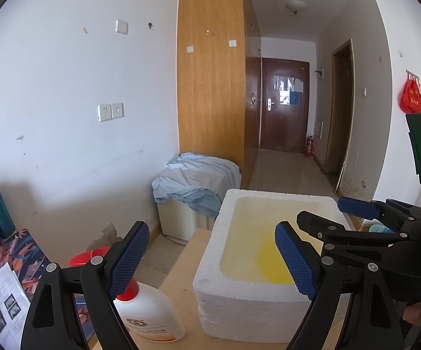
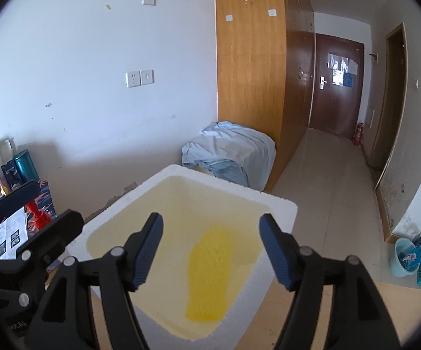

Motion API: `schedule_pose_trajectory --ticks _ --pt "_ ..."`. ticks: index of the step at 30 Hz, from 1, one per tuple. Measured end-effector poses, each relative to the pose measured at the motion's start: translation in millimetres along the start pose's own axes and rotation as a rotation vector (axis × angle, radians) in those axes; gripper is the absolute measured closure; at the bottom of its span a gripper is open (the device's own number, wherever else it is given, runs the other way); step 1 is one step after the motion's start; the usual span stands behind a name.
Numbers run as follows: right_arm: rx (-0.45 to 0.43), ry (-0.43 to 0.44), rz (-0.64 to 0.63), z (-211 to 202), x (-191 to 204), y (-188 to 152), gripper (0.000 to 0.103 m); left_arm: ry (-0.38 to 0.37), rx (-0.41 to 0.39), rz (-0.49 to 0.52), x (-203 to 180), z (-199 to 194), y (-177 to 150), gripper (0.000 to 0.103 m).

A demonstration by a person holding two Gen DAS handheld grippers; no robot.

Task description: Organize soft objects

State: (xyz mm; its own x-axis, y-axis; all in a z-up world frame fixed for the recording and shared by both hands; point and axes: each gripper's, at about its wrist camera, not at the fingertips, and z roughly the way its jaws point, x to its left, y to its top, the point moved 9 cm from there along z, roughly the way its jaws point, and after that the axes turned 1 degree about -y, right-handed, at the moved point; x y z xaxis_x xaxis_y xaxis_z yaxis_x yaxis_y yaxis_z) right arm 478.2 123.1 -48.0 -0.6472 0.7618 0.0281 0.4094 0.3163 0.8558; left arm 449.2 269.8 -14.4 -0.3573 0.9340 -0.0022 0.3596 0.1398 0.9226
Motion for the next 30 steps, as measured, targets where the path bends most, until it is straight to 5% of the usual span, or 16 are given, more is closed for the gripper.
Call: schedule_pose_trajectory --ticks 13,20,30 --pt "-0.006 -0.039 0.018 -22 -3 0 0.024 -0.016 -0.005 -0.003 -5 -11 -1 0.015" --pt "-0.054 -0.075 0.044 -59 -8 -1 0.012 -0.031 -0.016 0.019 -16 -35 -1 0.014" --pt "-0.065 -0.098 0.089 -109 -17 -19 0.011 -0.067 -0.049 0.033 -33 -86 -4 0.005"
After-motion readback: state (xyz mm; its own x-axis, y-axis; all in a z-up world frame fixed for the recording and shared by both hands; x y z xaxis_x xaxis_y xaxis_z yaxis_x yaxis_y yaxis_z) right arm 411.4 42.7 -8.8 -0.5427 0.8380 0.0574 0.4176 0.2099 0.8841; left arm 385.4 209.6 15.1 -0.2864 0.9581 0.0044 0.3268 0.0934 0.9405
